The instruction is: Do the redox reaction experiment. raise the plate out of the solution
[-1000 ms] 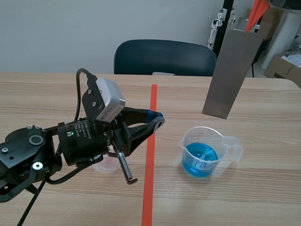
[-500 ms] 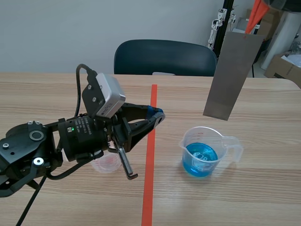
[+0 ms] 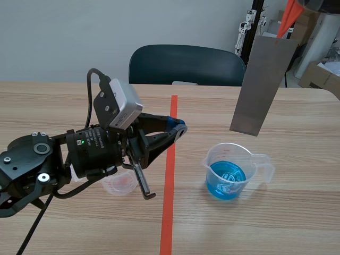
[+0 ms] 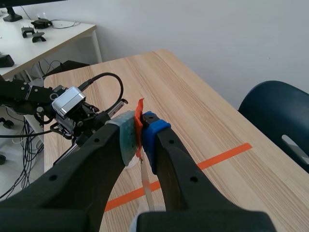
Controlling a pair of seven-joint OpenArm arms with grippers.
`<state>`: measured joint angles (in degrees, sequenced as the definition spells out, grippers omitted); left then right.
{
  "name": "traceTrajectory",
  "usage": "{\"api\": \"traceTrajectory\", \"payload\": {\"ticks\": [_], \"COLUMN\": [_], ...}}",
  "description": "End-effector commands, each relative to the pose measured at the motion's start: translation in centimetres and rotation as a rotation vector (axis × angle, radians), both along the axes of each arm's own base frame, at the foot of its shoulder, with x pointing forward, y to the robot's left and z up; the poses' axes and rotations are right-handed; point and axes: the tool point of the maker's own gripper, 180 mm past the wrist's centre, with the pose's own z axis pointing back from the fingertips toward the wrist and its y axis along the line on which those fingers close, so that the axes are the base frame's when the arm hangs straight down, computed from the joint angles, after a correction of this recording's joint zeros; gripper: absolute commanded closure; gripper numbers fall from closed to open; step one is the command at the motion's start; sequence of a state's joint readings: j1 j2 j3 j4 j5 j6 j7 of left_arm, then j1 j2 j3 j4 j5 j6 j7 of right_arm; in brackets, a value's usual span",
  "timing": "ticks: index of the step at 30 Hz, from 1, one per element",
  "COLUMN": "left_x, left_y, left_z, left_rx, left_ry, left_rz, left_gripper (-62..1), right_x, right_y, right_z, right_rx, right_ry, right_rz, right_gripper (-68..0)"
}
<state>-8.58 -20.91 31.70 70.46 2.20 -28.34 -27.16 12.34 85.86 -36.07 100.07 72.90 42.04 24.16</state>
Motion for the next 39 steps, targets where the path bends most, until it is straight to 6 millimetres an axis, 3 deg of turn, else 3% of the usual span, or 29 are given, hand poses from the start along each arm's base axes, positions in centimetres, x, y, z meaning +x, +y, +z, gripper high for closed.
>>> {"api": "traceTrajectory", "payload": {"ticks": [1,10,39], "left_x": [0.2,-0.6,-0.4], "left_y": [-0.8,-2.3,-2.4], "left_z": [1.3,1.1,1.0], "left_rx": [-0.035,-0.021,-0.009], "left_ry": [-0.021,-0.033,-0.032], "left_rz": [-0.009,-0.05,-0.047], "left_gripper": [-3.9,-3.9,-3.9], "right_x": [0.0,0.0,0.0], "right_y": [0.1,0.1,0.1], "right_z": [1.4,1.4,1.4], "right_rx": [0.03,0.03,0.03], "right_ry": [-0.029,-0.029,-0.028], "right_rz": [0.01,0.01,0.01], "right_gripper": [-0.2,-0.2,-0.2]}}
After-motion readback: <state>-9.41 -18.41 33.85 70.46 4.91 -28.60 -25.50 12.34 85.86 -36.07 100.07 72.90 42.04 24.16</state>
